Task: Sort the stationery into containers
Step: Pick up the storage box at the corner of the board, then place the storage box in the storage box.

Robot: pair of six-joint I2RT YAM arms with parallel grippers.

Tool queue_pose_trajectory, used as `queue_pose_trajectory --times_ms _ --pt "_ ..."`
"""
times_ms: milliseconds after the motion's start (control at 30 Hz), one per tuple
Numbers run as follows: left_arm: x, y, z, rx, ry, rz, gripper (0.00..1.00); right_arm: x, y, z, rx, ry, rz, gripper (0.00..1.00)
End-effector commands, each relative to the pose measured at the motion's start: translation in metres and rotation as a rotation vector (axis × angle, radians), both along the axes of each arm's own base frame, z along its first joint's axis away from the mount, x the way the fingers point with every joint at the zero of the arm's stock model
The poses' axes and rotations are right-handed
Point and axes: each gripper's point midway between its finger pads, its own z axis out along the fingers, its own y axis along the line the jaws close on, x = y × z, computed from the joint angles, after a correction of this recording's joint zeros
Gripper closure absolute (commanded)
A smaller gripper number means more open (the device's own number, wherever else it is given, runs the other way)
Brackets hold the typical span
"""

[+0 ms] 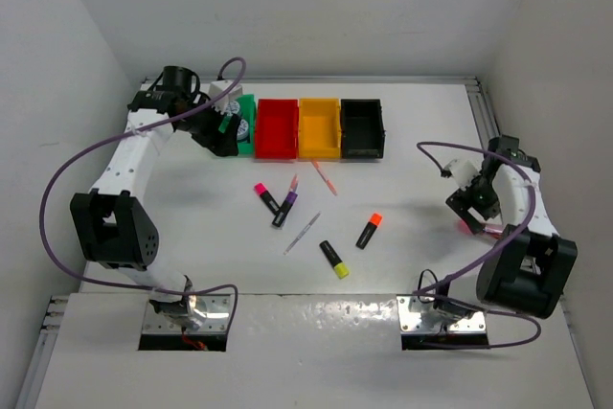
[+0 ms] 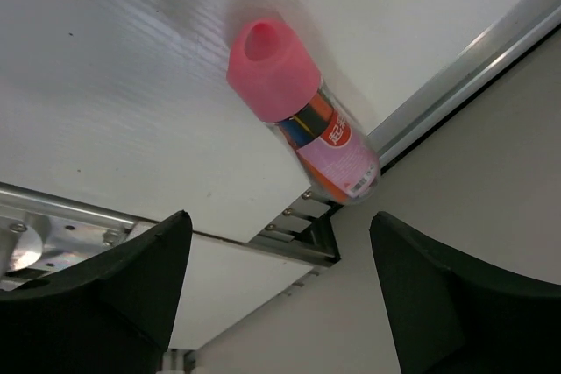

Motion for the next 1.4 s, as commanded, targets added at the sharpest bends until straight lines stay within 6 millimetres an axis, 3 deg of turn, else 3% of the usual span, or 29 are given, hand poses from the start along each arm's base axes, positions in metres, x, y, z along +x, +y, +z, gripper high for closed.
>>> queue_pose_trajectory --times_ms 0,267,533,667,767,900,933,1033,1167,1200,1267,1300,1333,1367 --pt "0.008 -0.011 0.025 -0.022 -0.086 -0.032 0.16 0.014 -0.013 -0.002 -0.031 0.013 0.135 0.19" --pt "0.006 -0.006 0.026 0.009 -0.092 -0.016 0.14 0.026 -0.023 -0.03 -0.027 0.059 0.197 0.23" --pt "0.002 0.001 0.023 0.035 -0.092 -0.004 0.14 0.005 -0.028 -0.066 0.011 0.204 0.229 0.28" --pt "0.002 0.004 0.021 0.032 -0.09 0.011 0.14 -0.007 -0.03 -0.083 0.02 0.237 0.228 0.41" --pt "0.002 0.003 0.022 0.028 -0.095 0.018 0.14 0.001 -0.025 -0.08 0.042 0.208 0.21 0.53" --pt "0.001 0.005 0.02 0.024 -0.093 0.036 0.14 0.021 -0.007 -0.064 0.094 0.15 0.204 0.77" --pt "0.001 0.005 0.018 0.022 -0.092 0.041 0.14 0.024 -0.002 -0.061 0.109 0.142 0.2 0.88" --pt "0.001 0.004 0.017 0.009 -0.091 0.05 0.14 0.044 0.031 -0.045 0.201 0.088 0.138 1.0" --pt "0.001 0.004 0.018 -0.003 -0.091 0.061 0.14 0.079 0.08 -0.012 0.354 -0.012 0.064 1.0" --pt "0.002 0.004 0.019 -0.005 -0.095 0.062 0.14 0.099 0.094 0.005 0.409 -0.069 0.059 1.0" --pt "0.002 0.005 0.019 -0.013 -0.089 0.074 0.14 0.12 0.117 0.021 0.472 -0.106 0.002 1.0" --pt "0.003 0.006 0.021 -0.017 -0.092 0.077 0.14 0.146 0.127 0.039 0.509 -0.165 -0.003 1.0" --pt "0.003 0.005 0.02 -0.019 -0.087 0.081 0.14 0.158 0.142 0.046 0.54 -0.179 -0.05 1.0" --pt "0.004 0.006 0.021 -0.02 -0.089 0.083 0.14 0.184 0.149 0.07 0.555 -0.258 -0.046 1.0"
